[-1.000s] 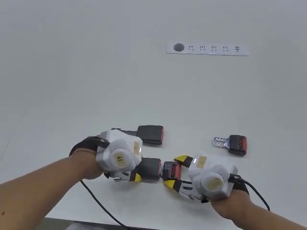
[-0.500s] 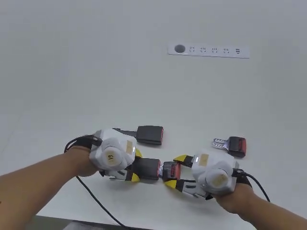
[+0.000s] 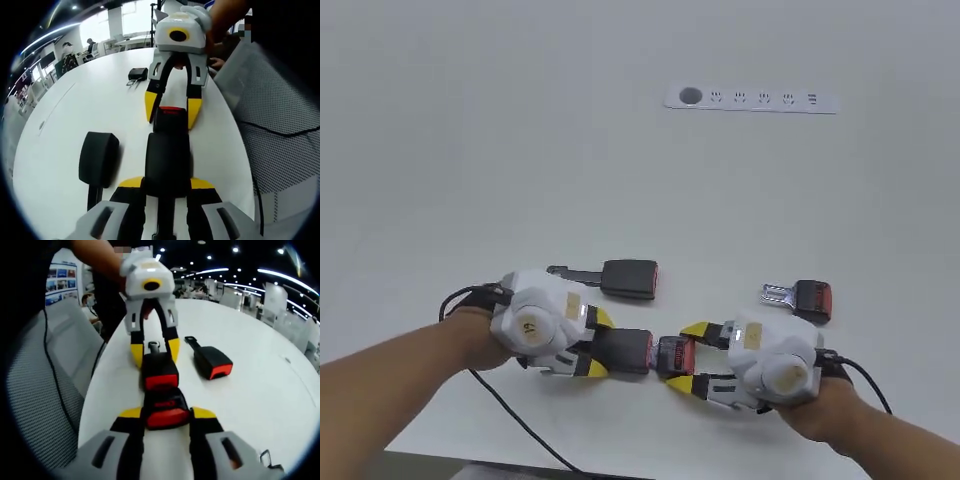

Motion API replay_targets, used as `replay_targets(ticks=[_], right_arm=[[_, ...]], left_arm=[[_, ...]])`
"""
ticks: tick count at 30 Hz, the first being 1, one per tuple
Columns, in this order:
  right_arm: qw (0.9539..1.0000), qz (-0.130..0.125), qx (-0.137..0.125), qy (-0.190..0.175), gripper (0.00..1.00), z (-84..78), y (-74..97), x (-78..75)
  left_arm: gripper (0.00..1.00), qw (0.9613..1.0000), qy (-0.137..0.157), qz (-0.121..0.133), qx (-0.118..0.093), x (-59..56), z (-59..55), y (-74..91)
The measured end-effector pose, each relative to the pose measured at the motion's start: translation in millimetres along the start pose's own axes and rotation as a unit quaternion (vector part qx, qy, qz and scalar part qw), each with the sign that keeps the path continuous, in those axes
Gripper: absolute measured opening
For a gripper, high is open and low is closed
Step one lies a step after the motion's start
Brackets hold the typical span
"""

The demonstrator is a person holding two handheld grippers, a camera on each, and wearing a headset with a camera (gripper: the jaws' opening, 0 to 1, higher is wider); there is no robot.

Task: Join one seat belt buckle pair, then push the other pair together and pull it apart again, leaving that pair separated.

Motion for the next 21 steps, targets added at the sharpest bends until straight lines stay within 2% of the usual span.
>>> replay_targets(ticks=[4,21], right_arm=[[0.9999,-0.001,-0.007,-0.013,0.33,-0.6,0.5,-0.2],[0.9995,-0.011,-0.017,-0.026,0.33,-1.0,0.6,1.6]], left_arm=[[0.32,1.0000,0.000,-0.002,-0.003,0.6,-0.1,0.2],[0.31,0.9999,0.006,-0.002,-0.014,1.0,-0.1,0.6]])
Point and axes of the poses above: the centre of the closed fingertips' face, and the gripper's own axes: y roughly backward along the fingers, x roughly to its left, z roughly out of its top, the point moved 2 cm from there along y, roughly backward along the fingers, and after that the axes turned 6 degrees about -z, right-handed, at the moved point
